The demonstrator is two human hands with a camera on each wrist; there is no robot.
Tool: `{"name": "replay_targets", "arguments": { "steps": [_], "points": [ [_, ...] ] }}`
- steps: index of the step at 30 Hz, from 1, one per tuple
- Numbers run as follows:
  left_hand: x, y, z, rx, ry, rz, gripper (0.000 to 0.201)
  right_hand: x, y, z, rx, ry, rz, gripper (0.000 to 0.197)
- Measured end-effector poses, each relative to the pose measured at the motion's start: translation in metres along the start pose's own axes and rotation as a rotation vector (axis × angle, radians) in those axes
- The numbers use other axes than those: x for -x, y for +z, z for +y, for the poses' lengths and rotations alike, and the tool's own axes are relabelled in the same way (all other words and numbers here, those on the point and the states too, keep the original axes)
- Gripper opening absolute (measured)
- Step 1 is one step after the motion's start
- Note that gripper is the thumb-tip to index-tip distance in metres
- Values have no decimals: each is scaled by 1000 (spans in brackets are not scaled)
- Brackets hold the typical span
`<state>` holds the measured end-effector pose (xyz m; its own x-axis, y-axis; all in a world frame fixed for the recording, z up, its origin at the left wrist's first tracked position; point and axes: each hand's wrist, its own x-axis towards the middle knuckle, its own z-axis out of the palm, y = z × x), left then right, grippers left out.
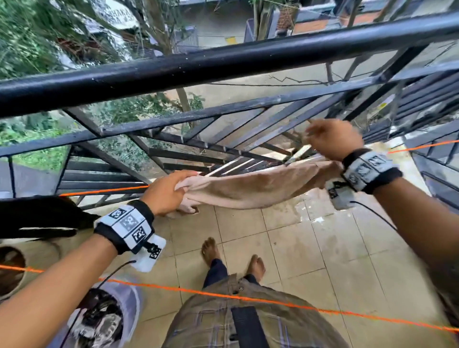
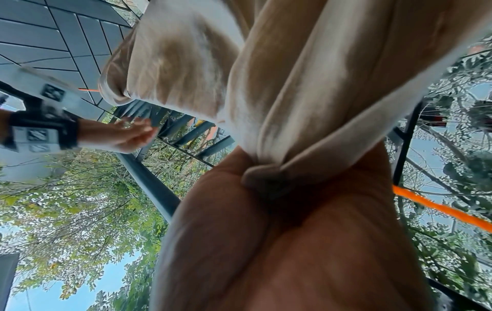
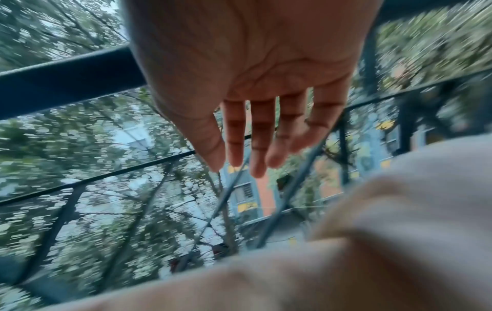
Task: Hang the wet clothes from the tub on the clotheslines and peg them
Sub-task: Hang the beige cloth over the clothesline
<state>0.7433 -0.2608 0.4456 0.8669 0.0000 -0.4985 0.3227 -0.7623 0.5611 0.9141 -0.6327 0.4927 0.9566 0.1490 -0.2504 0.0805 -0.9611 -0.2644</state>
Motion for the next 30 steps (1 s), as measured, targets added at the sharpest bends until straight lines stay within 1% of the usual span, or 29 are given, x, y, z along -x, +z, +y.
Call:
{"name": "replay_targets", "arguments": {
  "steps": [2,3,4,5,8,10,13,15,18,20,21,23,25,26,28,29,30],
  "points": [
    [0,-1,0,13,-28,-21,48,18,-16,49,-48,82,126,36],
    [-1,0,1,21,-32,-24,46,27,-22,71,-54,135,163,35],
    [-2,0,1,31,-43,-26,45,34,-24,90,-55,181,171,34],
    [-2,1,2,51,-54,-29,44,40,-24,106,-63,220,170,37],
    [-4,5,5,78,-100,-34,42,46,-12,143,-113,281,149,59],
    [-6,5,4,90,-102,-13,42,45,5,152,-170,287,101,68],
    [-9,7,5,94,-104,22,41,47,26,137,-219,313,50,60],
    [-10,5,6,98,-104,38,37,48,38,127,-238,298,83,51],
    [-7,0,8,112,-96,21,33,52,40,126,-215,246,153,27],
    [-3,-2,8,94,-95,4,38,53,26,129,-137,205,141,18],
    [0,-3,7,96,-97,6,41,51,14,132,-104,159,151,18],
    [6,-2,7,124,-91,23,38,46,-19,134,-9,71,227,24],
    [11,-2,10,139,-104,65,30,29,-57,141,1,44,326,28],
    [13,-1,11,148,-105,74,29,11,-74,150,9,67,373,34],
    [18,0,13,190,-90,56,29,-26,-107,170,71,139,499,57],
    [21,0,14,217,-90,49,33,-43,-118,180,23,163,550,64],
    [23,2,13,241,-87,57,34,-55,-125,178,-31,189,543,60]
  ]
}}
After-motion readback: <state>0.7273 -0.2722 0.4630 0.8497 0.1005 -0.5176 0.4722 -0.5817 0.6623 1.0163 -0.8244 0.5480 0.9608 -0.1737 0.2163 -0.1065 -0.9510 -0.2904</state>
